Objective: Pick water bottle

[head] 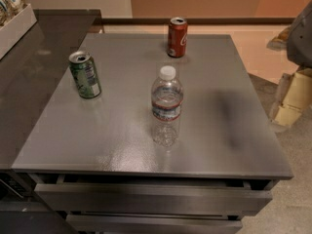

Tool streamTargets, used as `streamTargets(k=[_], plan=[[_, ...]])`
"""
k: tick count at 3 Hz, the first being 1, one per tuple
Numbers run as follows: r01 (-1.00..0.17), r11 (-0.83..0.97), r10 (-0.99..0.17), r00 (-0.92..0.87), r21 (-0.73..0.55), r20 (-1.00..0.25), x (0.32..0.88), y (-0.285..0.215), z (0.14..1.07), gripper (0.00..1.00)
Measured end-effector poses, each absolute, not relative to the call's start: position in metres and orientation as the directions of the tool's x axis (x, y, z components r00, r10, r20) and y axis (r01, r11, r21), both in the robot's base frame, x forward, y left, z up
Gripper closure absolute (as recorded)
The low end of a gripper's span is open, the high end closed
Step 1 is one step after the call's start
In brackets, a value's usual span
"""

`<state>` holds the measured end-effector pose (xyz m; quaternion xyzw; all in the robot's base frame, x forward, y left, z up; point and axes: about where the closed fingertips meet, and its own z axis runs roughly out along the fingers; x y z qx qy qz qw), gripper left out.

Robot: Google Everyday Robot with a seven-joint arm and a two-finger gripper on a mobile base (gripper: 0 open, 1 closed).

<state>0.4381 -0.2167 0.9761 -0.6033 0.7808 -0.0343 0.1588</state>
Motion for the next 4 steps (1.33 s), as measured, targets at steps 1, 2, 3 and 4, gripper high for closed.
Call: streamTargets(k=[1, 2, 3, 4], plan=[[-0.931, 0.27, -0.953, -0.221, -0.246, -0.207, 0.438, -0.217, 0.976, 0.0], [-0.933, 0.258, -0.949, -0.196, -0.25, -0.247, 0.441, -0.207, 0.973, 0.0], [-0.94, 0.242, -0.933, -0.158, -0.239, -0.322, 0.445, -0.19, 0.966, 0.0], [-0.951, 0.22, -0.907, -0.119, -0.216, -0.404, 0.45, -0.164, 0.96, 0.0]])
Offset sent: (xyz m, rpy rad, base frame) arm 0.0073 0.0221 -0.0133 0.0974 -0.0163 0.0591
